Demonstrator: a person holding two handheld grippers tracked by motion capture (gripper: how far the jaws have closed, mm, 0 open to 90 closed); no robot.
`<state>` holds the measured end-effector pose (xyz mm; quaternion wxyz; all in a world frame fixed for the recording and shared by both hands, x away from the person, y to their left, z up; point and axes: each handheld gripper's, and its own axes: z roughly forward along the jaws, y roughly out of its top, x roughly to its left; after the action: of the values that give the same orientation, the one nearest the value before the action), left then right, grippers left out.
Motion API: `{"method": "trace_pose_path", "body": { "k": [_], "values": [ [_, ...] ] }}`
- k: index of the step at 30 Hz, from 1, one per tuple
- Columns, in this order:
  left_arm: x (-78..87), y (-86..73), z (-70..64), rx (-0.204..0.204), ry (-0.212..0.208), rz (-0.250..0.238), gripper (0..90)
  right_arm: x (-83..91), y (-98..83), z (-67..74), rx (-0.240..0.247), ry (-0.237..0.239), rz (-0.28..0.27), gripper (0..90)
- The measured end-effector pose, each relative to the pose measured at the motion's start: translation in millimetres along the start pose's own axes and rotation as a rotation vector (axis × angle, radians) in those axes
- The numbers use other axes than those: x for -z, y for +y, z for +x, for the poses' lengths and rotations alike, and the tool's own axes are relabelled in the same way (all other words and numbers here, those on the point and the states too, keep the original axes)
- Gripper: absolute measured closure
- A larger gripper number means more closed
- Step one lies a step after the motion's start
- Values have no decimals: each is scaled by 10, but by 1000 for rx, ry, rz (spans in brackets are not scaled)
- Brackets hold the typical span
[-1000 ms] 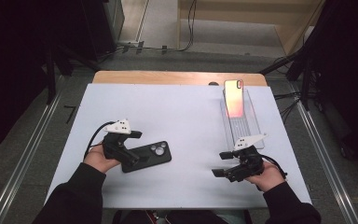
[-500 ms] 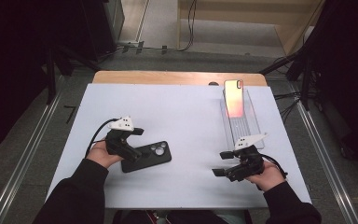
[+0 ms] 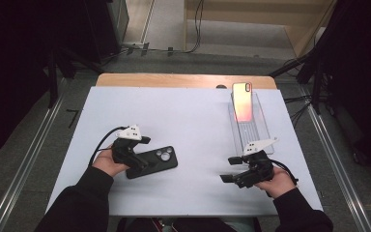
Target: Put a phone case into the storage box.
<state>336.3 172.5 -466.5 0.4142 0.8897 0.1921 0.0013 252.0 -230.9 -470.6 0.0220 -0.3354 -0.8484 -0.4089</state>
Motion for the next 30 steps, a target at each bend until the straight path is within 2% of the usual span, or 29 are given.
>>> {"method": "trace_pose_path", "body": {
  "k": [13, 17, 21, 24, 27, 30],
  "values": [
    [-113, -109, 36, 0, 7, 35, 25, -6, 1, 10, 0, -1, 3, 200],
    [-178, -161, 33, -9, 10, 77, 25, -13, 2, 13, 1, 0, 9, 200],
    [-213, -191, 48, -12, 16, 82, 25, -9, 3, 15, 2, 2, 1, 200],
    [-253, -214, 30, -39, 9, 109, 25, -11, -2, 13, 4, -3, 9, 200],
    [-291, -233, 23, -56, 26, 144, 24, -17, -5, 6, 0, -4, 9, 200],
    [-294, -240, 16, -63, 30, 140, 24, -21, -6, 9, -1, -4, 11, 200]
  ]
}}
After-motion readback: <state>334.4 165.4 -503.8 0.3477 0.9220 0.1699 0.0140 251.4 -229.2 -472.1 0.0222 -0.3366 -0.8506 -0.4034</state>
